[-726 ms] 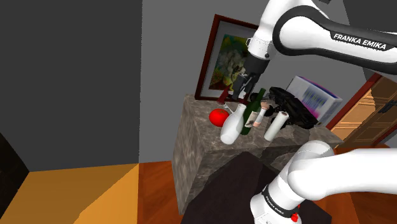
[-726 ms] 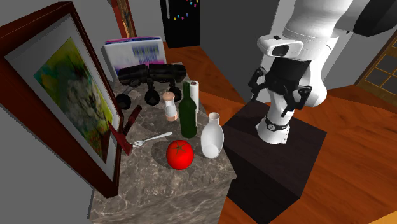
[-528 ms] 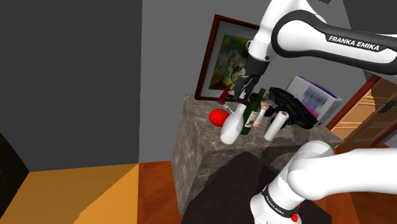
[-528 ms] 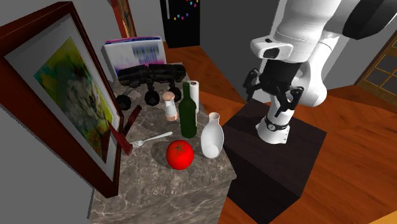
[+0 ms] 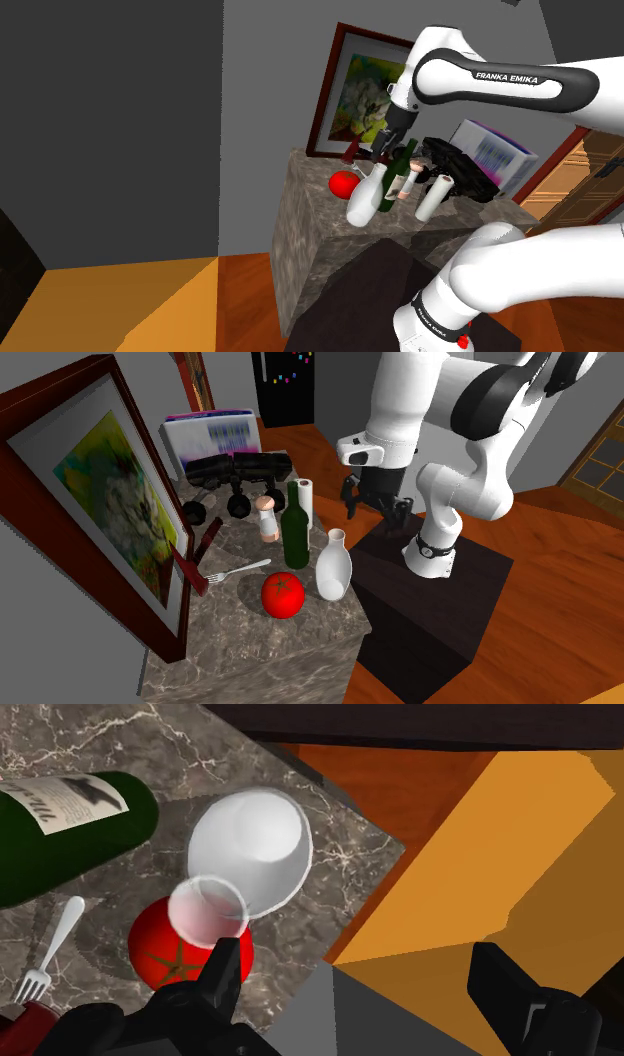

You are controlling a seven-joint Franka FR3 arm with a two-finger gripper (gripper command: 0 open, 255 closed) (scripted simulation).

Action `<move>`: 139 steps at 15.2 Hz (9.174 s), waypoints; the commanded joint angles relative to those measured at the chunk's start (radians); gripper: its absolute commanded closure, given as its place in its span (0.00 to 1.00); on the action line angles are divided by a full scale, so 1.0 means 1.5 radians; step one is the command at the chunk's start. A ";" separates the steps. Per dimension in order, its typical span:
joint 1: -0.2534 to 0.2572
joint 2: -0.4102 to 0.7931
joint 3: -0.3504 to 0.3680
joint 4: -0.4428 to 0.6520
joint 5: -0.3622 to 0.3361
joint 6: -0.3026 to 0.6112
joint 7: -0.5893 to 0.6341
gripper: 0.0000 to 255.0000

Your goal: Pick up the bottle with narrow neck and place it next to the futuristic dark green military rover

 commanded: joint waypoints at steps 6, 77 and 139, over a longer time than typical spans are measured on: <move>-0.027 0.094 -0.102 -0.006 -0.028 0.089 -0.109 0.00; -0.011 0.126 -0.072 0.366 0.000 -0.252 -0.118 1.00; -0.163 0.487 -0.656 0.740 0.113 -0.302 -0.855 1.00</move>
